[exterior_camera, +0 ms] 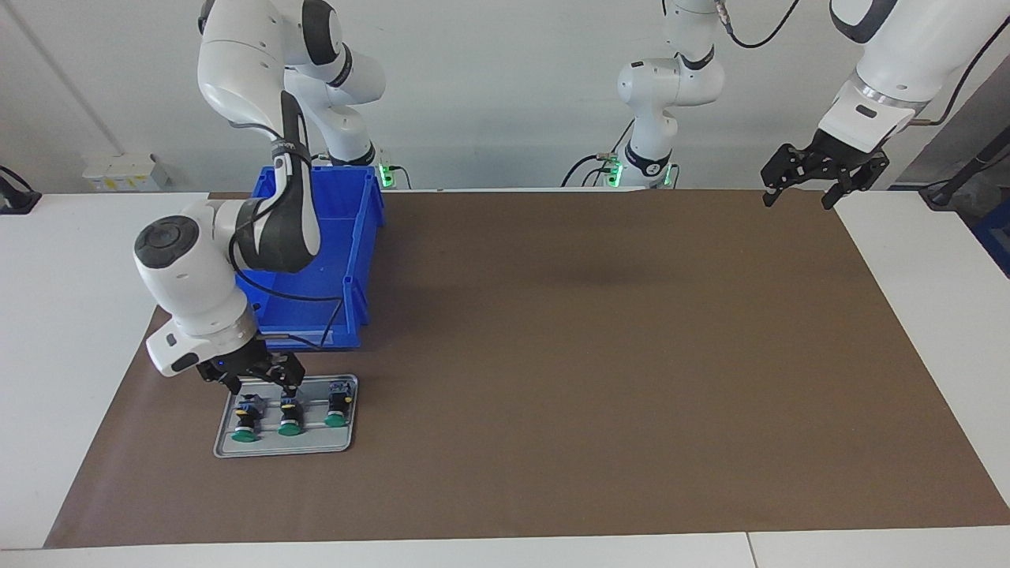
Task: Place and press button with both arms
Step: 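Reach the right gripper to the metal tray and grasp a button, then carry the button to the table center and release it, then retract the right gripper while the left gripper reaches the button, then grasp the button with the left gripper and lift it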
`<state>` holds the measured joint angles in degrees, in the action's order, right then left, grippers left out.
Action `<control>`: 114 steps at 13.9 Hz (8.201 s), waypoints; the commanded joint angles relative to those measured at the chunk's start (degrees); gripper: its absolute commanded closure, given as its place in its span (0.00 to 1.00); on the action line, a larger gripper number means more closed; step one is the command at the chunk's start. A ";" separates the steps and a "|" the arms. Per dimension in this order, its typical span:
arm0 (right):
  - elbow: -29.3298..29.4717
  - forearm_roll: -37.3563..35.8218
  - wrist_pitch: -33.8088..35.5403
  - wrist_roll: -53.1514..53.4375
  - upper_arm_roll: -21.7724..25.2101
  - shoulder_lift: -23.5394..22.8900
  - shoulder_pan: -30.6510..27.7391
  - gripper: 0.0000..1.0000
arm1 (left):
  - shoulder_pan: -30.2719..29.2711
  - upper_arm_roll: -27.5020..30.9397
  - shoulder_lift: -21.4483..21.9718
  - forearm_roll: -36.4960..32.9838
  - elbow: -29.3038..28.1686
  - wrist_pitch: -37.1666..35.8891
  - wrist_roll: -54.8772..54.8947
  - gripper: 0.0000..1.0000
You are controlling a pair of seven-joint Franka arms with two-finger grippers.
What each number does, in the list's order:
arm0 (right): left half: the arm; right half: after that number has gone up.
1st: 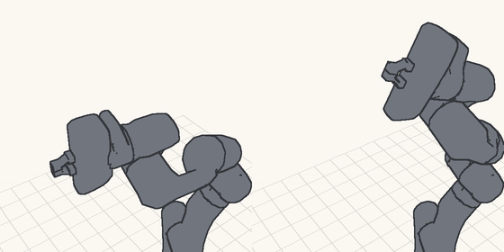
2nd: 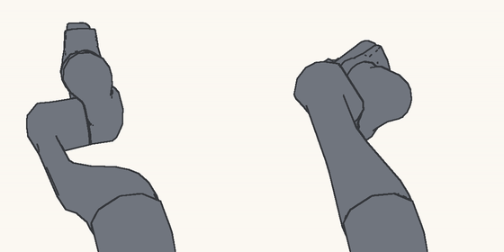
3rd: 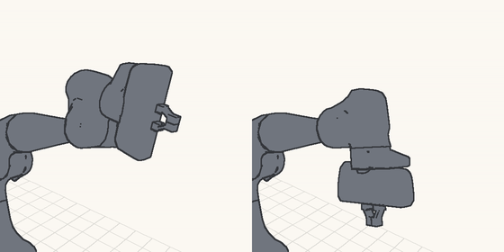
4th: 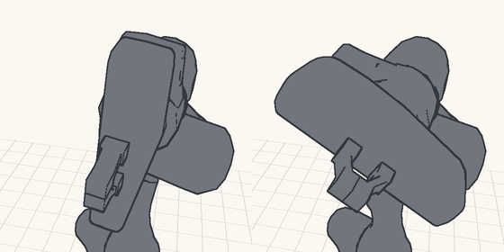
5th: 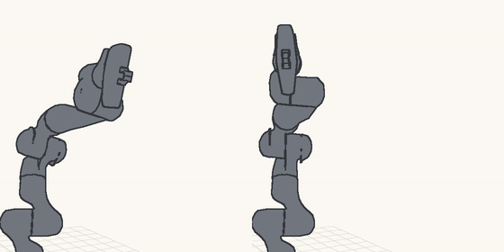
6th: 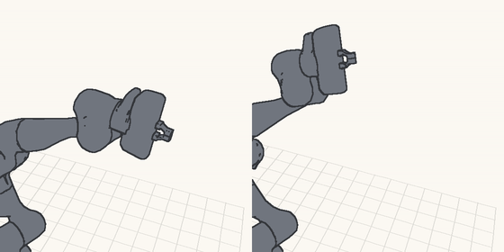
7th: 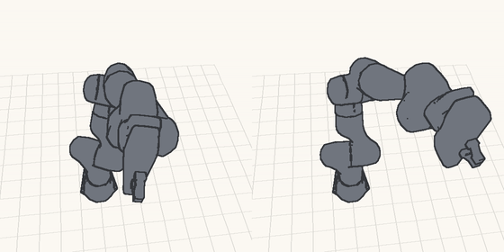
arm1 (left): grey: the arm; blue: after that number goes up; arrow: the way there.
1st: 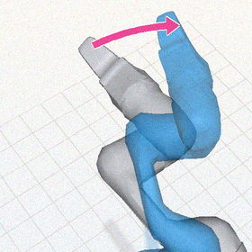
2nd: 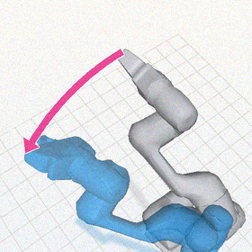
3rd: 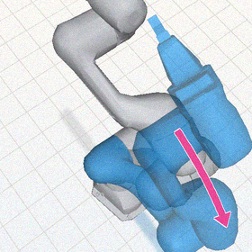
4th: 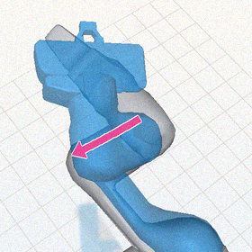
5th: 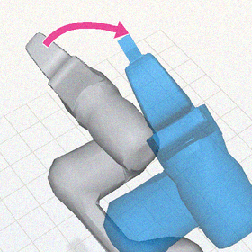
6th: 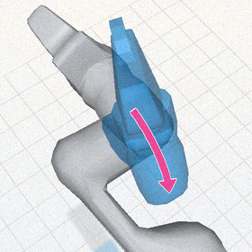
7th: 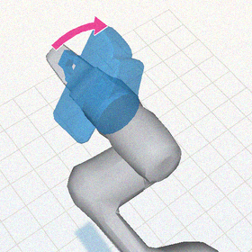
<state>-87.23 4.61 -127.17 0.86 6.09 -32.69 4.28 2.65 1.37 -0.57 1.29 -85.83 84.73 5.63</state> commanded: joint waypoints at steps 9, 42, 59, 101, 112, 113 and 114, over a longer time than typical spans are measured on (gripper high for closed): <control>-6.98 2.60 -5.99 -7.98 -0.29 -0.09 -1.03 0.33 | -0.36 -0.31 1.28 -0.76 -1.36 -0.36 -0.62 0.00; 5.34 -11.99 6.32 129.65 -0.38 -1.59 42.55 1.00 | -0.36 -0.31 1.28 -0.76 -1.36 -0.36 -0.62 0.00; -2.15 -16.83 1.48 124.50 -0.29 2.79 42.40 0.00 | 2.27 -1.02 1.19 -0.68 -3.73 9.66 9.89 0.00; -4.00 -5.14 38.75 6.17 -0.11 34.27 -0.24 0.00 | 9.57 -30.46 -25.00 -15.09 -22.54 50.88 24.25 0.18; 0.40 -6.11 41.21 5.99 -0.20 32.52 -0.51 0.00 | 8.87 -30.72 -24.83 -18.17 -19.39 47.19 24.61 1.00; 0.14 -6.11 40.69 5.99 -0.20 32.60 -0.42 0.00 | 8.69 -30.81 -24.13 -18.08 -19.38 47.36 24.26 1.00; -0.13 -6.11 40.34 5.99 -0.20 32.60 -0.42 0.00 | 7.91 -31.07 -23.17 -17.64 -19.38 47.28 23.64 1.00</control>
<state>-87.54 -1.68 -86.36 8.25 6.06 0.20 4.15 11.48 -29.30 -25.58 -16.19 -105.86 133.65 30.85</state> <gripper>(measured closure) 0.000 0.599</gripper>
